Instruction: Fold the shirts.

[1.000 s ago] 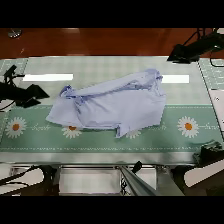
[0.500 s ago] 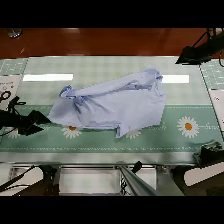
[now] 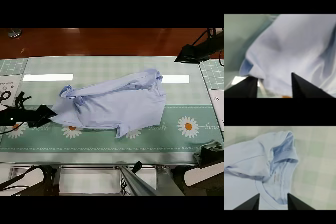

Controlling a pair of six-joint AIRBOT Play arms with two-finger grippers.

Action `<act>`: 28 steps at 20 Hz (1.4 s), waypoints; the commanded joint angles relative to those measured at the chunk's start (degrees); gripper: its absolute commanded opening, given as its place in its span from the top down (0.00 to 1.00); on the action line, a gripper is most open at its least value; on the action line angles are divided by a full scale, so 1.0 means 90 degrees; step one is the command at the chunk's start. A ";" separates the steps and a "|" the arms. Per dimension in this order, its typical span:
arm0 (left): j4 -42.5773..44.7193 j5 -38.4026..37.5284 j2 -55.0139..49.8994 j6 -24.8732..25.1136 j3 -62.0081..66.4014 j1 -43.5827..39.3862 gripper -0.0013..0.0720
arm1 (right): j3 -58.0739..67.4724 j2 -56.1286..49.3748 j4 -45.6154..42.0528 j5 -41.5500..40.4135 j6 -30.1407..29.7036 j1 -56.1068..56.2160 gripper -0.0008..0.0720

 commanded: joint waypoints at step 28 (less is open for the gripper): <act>-0.0136 -0.0185 0.0571 0.0641 0.0005 0.0066 0.96 | -0.8041 0.2562 0.1882 -0.2110 -0.1217 -0.0826 0.26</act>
